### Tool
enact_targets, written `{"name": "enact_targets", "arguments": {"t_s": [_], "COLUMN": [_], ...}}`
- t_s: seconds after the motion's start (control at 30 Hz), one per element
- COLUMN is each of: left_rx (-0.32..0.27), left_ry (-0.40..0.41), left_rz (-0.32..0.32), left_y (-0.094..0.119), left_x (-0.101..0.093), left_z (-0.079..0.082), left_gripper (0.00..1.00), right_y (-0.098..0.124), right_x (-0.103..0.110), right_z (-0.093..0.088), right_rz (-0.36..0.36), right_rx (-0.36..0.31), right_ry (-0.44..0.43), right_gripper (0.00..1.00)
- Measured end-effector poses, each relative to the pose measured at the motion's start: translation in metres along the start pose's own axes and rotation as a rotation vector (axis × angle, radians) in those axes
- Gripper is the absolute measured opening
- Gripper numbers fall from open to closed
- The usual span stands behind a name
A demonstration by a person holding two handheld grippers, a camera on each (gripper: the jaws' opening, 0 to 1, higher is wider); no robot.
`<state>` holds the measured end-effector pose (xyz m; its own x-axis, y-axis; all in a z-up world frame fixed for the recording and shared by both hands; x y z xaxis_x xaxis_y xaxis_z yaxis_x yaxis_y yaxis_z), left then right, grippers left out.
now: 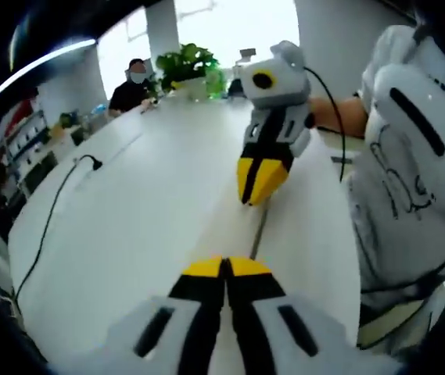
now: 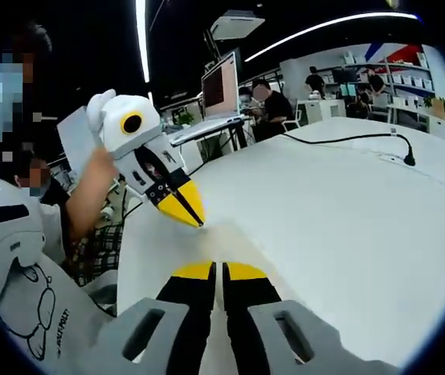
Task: Arrange the utensils inside the cutlery case until each visible utensil rests in its matching compartment.
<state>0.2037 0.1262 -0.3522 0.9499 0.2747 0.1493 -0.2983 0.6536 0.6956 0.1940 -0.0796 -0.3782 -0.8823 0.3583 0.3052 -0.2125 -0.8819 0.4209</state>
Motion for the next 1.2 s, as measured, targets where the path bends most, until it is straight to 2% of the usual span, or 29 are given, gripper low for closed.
{"name": "enact_targets", "arguments": {"t_s": [0.1,0.13,0.2,0.23,0.27,0.4,0.43,0.53,0.67,0.8,0.87,1.03,1.2], "left_rx": [0.007,0.039,0.126,0.108,0.162,0.225,0.226,0.24,0.258,0.255,0.249,0.268,0.279], "left_ry": [0.012,0.002,-0.068,-0.074,-0.08,-0.106,-0.106,-0.087,-0.113,-0.135,-0.143,-0.157,-0.215], "left_rz": [-0.041,-0.058,-0.057,-0.068,-0.082,-0.118,-0.108,-0.132,-0.148,-0.145,-0.134,-0.161,-0.189], "left_y": [-0.004,-0.004,-0.01,-0.01,-0.007,-0.009,-0.012,-0.01,-0.009,-0.011,-0.013,-0.015,-0.02], "left_x": [-0.001,0.0,-0.002,-0.002,-0.001,0.004,0.007,0.01,0.012,0.012,0.012,0.016,0.01], "left_z": [0.004,0.002,0.002,0.007,0.007,0.015,0.016,0.016,0.015,0.017,0.018,0.02,0.022], "left_gripper": [0.02,0.03,0.03,0.03,0.03,0.02,0.0,0.0,0.0,0.01,0.02,0.03,0.03], "right_y": [0.0,0.0,-0.001,-0.002,-0.002,-0.007,-0.008,-0.01,-0.018,-0.025,-0.025,-0.025,-0.023], "right_x": [-0.001,-0.001,-0.002,-0.002,-0.002,-0.001,-0.001,0.0,0.002,0.002,0.003,0.003,0.002], "right_z": [0.001,0.001,0.001,0.001,0.001,-0.001,0.0,0.003,0.006,0.008,0.009,0.008,0.006], "right_rz": [-0.004,-0.005,-0.003,-0.003,-0.002,0.005,-0.003,-0.007,-0.019,0.008,0.007,-0.003,0.004], "right_rx": [-0.009,-0.009,0.002,0.006,0.014,0.042,0.035,0.033,0.117,0.111,0.124,0.135,0.139], "right_ry": [-0.004,-0.005,-0.008,-0.007,-0.005,-0.01,-0.016,0.008,0.13,0.128,0.15,0.166,0.177], "right_gripper": [0.01,0.02,0.03,0.03,0.03,0.07,0.09,0.09,0.1,0.17,0.16,0.17,0.16]}}
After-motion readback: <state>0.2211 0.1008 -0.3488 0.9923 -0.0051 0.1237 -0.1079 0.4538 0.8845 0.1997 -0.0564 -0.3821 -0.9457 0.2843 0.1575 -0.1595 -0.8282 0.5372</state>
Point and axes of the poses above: the point that each gripper's makers call its tool centre point, and the gripper's own axes: y roughly backward along the fingers, x roughly to its left, z roughly out of its top, the point moved 10 cm from there along y, roughly backward along the fingers, and after that the axes turned 3 degrees about z, right-handed, at the moved point
